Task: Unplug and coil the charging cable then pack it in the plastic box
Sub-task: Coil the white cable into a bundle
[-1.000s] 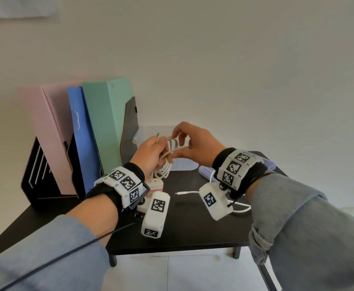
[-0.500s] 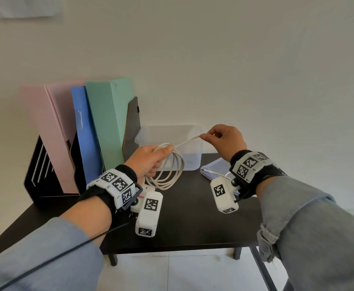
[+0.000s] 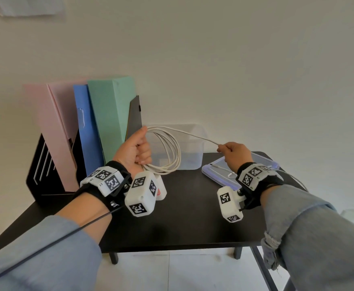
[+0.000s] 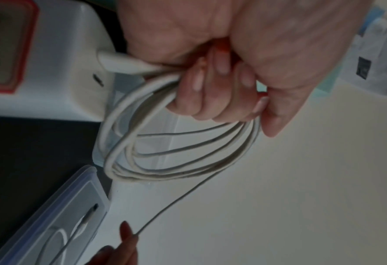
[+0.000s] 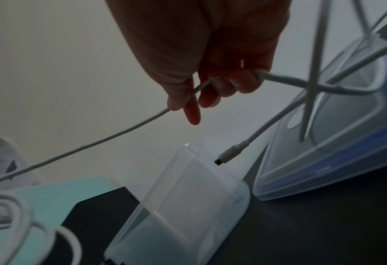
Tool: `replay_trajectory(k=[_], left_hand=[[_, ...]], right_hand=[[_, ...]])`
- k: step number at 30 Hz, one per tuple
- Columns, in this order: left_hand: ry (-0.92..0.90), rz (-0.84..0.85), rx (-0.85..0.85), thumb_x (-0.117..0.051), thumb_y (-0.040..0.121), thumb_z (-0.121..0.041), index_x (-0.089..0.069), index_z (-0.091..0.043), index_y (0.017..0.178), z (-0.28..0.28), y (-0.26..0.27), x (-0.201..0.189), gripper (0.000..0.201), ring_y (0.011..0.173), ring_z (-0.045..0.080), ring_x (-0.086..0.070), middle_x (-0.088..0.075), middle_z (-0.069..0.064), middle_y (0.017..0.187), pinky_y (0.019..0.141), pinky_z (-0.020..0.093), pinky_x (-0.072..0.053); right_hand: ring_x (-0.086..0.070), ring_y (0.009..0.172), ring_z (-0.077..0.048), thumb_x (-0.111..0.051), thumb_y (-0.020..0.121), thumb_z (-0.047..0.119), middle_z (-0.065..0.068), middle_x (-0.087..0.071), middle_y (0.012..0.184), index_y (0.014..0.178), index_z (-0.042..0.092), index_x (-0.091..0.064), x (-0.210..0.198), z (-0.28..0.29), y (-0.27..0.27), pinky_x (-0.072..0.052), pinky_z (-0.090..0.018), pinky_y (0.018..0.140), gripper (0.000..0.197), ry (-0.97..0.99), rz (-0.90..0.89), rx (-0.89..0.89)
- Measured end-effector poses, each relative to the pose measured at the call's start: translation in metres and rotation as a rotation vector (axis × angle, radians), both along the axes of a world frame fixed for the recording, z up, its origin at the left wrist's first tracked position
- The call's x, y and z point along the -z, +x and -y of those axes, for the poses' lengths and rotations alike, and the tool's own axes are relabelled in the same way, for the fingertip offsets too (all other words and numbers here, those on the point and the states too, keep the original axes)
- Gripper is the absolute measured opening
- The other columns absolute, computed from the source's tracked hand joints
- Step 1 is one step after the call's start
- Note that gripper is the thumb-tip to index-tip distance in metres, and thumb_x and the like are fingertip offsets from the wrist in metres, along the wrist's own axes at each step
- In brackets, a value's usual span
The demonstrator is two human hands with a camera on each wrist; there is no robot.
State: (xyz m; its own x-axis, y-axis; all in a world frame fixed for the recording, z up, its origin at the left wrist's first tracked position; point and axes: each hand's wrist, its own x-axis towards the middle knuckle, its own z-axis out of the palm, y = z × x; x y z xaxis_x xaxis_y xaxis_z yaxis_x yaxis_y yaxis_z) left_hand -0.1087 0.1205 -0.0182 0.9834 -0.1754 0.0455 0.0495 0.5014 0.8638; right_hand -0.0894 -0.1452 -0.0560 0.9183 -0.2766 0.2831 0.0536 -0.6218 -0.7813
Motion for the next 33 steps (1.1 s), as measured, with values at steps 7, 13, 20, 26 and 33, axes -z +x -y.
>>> replay_trajectory(k=[7,13,20,26,33], left_hand=[[-0.095,-0.022,-0.063,-0.041,0.097,-0.037,-0.034,-0.021,0.052,-0.003,0.007,0.003,0.048,0.024,0.004,-0.022,-0.026,-0.007,0.030,0.033,0.014,-0.019],[-0.161,-0.015,-0.073,-0.031,0.100,-0.036,-0.032,-0.020,0.061,-0.002,0.013,0.005,0.042,0.024,0.003,-0.025,-0.030,-0.007,0.030,0.033,0.012,-0.024],[-0.149,0.011,-0.096,-0.028,0.100,-0.040,-0.034,-0.019,0.062,0.000,0.013,0.008,0.044,0.027,0.003,-0.026,-0.031,-0.008,0.032,0.035,0.012,-0.026],[-0.054,0.050,-0.141,-0.027,0.101,-0.039,-0.039,-0.018,0.065,0.010,0.011,0.008,0.043,0.029,0.004,-0.028,-0.035,-0.008,0.036,0.036,0.014,-0.030],[0.217,0.166,-0.216,-0.024,0.103,-0.028,-0.038,-0.016,0.070,0.030,0.002,0.009,0.038,0.036,0.007,-0.034,-0.041,-0.009,0.038,0.043,0.019,-0.036]], right_hand=[[-0.061,0.089,-0.030,-0.046,0.095,0.030,-0.007,-0.060,0.088,0.102,0.008,-0.058,0.011,-0.003,-0.002,-0.050,-0.042,0.085,0.026,-0.065,-0.101,0.080],[-0.059,0.079,-0.026,-0.046,0.092,0.021,-0.006,-0.062,0.084,0.091,0.012,-0.056,0.006,-0.010,-0.011,-0.049,-0.036,0.073,0.014,-0.267,-0.081,0.084],[-0.058,0.076,-0.025,-0.047,0.087,0.029,-0.004,-0.061,0.084,0.089,0.025,-0.064,-0.004,-0.024,-0.025,-0.040,-0.028,0.063,0.018,-0.678,0.034,0.035],[-0.054,0.095,-0.018,-0.046,0.092,0.032,0.004,-0.069,0.088,0.096,0.024,-0.069,-0.011,-0.036,-0.029,-0.037,-0.028,0.064,0.025,-0.926,0.170,-0.154],[-0.051,0.101,-0.019,-0.051,0.090,0.036,0.005,-0.067,0.097,0.099,0.024,-0.069,-0.025,-0.056,-0.036,-0.032,-0.027,0.073,0.023,-1.028,0.256,-0.367]])
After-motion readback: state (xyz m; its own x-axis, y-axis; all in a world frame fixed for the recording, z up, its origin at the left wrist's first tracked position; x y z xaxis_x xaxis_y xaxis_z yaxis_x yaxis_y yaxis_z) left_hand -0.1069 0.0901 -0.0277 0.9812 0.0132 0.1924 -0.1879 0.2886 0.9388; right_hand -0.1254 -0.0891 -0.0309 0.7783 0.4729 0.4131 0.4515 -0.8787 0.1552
